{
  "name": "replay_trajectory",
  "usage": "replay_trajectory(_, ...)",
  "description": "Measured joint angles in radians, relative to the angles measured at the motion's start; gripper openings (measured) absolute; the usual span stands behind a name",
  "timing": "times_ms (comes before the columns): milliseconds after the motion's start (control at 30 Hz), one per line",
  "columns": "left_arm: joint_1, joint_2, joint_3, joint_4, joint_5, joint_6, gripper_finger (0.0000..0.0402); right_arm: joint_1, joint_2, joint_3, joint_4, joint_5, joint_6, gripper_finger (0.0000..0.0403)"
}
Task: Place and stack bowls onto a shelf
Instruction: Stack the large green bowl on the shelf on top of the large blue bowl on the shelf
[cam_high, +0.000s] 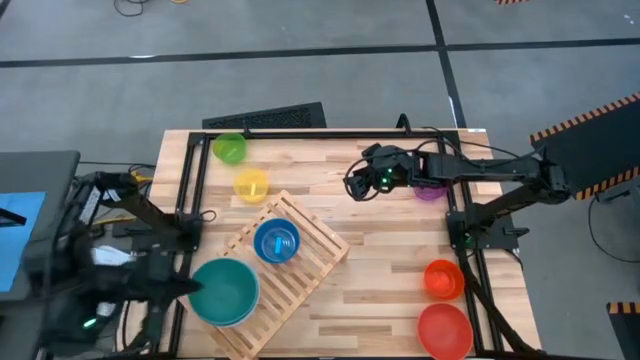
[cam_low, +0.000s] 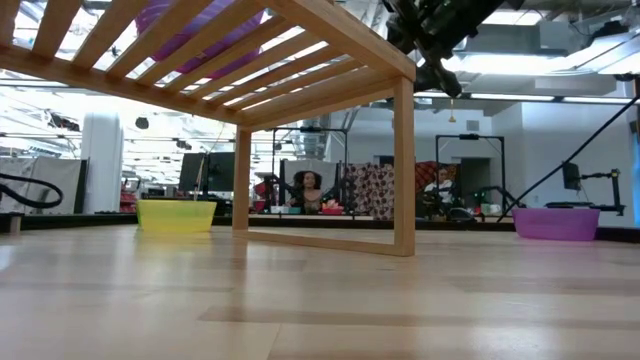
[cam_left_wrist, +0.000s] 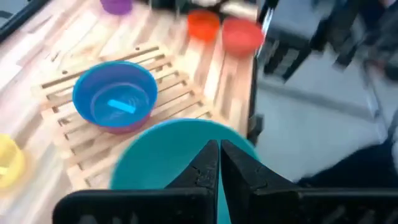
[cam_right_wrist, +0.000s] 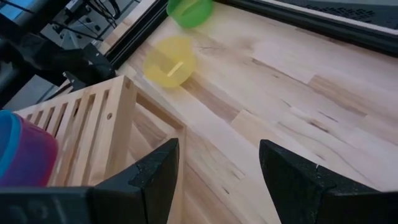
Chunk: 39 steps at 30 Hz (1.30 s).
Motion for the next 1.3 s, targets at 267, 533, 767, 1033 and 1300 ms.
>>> replay_trajectory(267,-0.115,-0.006,-0.189,-0.003,-0.087,-0.224,0.0000,-0.032,0.000,0.000,0.000,-0.007,-0.037,0.0248)
replay_trajectory(533,-0.136,-0.034,-0.332,-0.005,-0.170,-0.373,0.0000,-0.044,0.000,0.000,-0.001,-0.021,-0.036,0.0248)
replay_trajectory(767,-0.139,-0.030,-0.392,0.015,-0.100,-0.386,0.0000,-0.044,0.000,0.000,-0.001,-0.022,-0.036,0.0248)
replay_trajectory(1033,-0.132,-0.030,-0.392,0.011,-0.064,-0.331,0.0000,-0.044,0.000,0.000,-0.002,-0.022,-0.036,0.0248)
replay_trajectory(1300,-0.123,-0.030,-0.463,0.034,-0.058,-0.338,0.0000,-0.044,0.000,0.000,-0.003,-0.022,-0.036,0.0248)
